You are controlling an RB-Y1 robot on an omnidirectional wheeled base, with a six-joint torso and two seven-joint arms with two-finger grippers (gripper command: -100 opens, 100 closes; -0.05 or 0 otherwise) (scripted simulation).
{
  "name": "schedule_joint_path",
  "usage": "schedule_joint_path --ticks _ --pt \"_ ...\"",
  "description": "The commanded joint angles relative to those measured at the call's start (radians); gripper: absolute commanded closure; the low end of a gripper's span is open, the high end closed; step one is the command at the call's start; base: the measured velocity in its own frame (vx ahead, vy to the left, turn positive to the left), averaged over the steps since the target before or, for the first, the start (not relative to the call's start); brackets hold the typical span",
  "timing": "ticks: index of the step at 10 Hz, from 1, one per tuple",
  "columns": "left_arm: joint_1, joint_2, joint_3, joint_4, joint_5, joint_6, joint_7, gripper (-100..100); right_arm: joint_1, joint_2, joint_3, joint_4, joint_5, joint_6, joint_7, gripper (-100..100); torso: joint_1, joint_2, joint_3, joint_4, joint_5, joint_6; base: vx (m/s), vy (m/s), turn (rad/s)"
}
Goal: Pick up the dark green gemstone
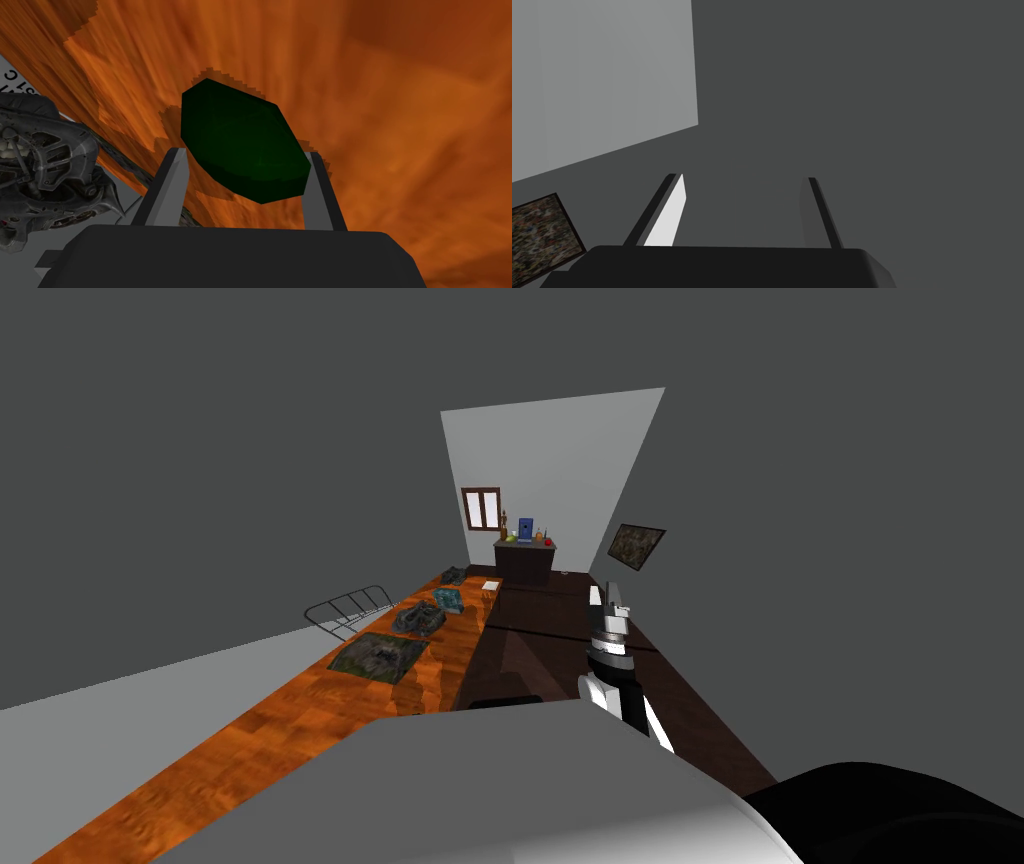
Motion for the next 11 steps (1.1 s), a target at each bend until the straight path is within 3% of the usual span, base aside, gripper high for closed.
schedule_joint_path --ticks 1,2,3,5,6,9,10,11 --pt "0.000 0.000 0.000 0.000 0.000 0.000 0.000 0 0.000 0.000 0.000 0.000 0.000 0.000 0.000 0 0.000 0.000 0.000 0.000 0.000 0.000 0.000 0.000 0.000" --pt "0.025 0.012 -0.003 -0.035 0.005 0.015 0.001 100 0.000 0.000 0.000 0.000 0.000 0.000 0.000 0 0.000 0.000 0.000 0.000 0.000 0.000 0.015 -0.021 -0.014" --pt "0.025 0.012 -0.003 -0.035 0.005 0.015 0.001 100 0.000 0.000 0.000 0.000 0.000 0.000 0.000 0 -0.001 -0.001 0.000 0.000 0.000 0.000 0.016 -0.027 -0.002" --pt "0.087 0.057 -0.035 -0.103 0.029 0.018 0.030 100 0.000 0.000 0.000 0.000 0.000 0.000 0.000 0 -0.004 -0.001 -0.001 -0.001 -0.001 0.000 0.025 -0.066 -0.023" --pt "0.087 0.057 -0.035 -0.103 0.029 0.018 0.030 100 0.000 0.000 0.000 0.000 0.000 0.000 0.000 0 -0.005 -0.002 -0.001 -0.001 -0.001 0.000 0.024 -0.057 0.003" --pt "0.148 0.103 -0.066 -0.170 0.054 0.022 0.059 100 0.000 0.000 0.000 0.000 0.000 0.000 0.000 0 -0.003 -0.002 -0.001 -0.001 -0.001 0.000 0.021 -0.042 -0.015" --pt "0.137 0.093 -0.059 -0.153 0.049 0.018 0.051 100 0.000 0.000 0.000 0.000 0.000 0.000 0.000 0 -0.004 -0.002 -0.001 -0.001 -0.001 0.000 0.006 -0.023 0.005" --pt "0.138 0.095 -0.061 -0.155 0.050 0.017 0.054 0 0.000 0.000 0.000 0.000 0.000 0.000 0.000 0 -0.003 -0.001 -0.001 -0.001 -0.001 0.000 0.000 0.000 0.000"
